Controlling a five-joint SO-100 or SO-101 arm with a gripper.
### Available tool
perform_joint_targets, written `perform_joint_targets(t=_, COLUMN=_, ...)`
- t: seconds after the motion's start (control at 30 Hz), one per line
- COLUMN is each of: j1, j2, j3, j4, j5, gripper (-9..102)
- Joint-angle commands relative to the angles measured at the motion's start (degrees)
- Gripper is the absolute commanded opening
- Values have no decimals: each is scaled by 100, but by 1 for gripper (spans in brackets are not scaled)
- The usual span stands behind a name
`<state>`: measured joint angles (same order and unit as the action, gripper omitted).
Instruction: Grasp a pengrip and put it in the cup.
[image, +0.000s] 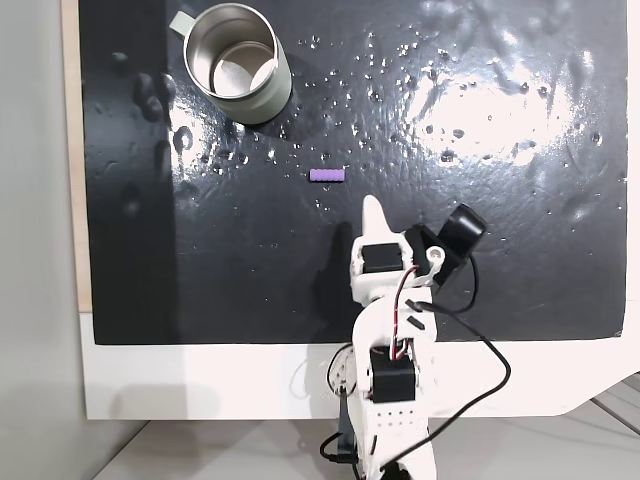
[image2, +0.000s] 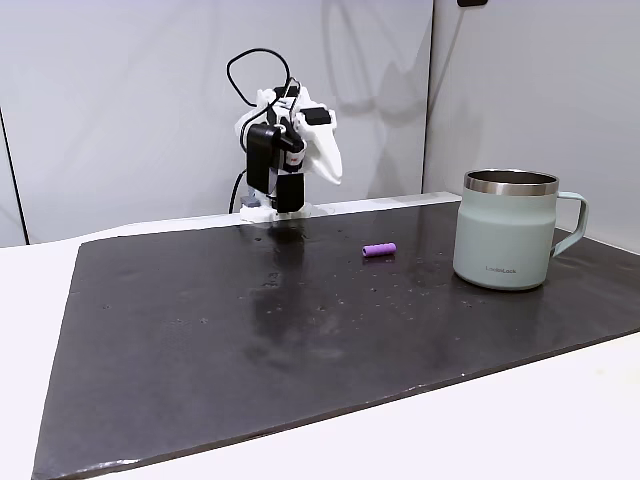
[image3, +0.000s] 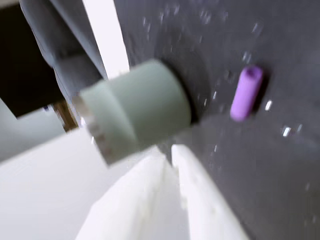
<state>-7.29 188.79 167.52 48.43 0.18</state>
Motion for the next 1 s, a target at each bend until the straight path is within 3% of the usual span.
perform_joint_targets(t=0.0, j1=-334, j2=-747, j3=-1301, j4=501, j5=-62, gripper=0)
perform_joint_targets(t=0.53, j1=-870, j2=-6152, j3=-6513, j4=3489, j5=1811, gripper=1)
perform_joint_targets(t=0.63, j1=-879, j2=-6750, j3=-6899, j4=3647, j5=2101, gripper=2)
perform_joint_targets(t=0.8, j1=-844, j2=-7629, j3=-7225, j4=3902, j5=2443, gripper=18)
perform_joint_targets(t=0.97, j1=-826, j2=-8112, j3=-7233, j4=3604, j5=2663, gripper=24)
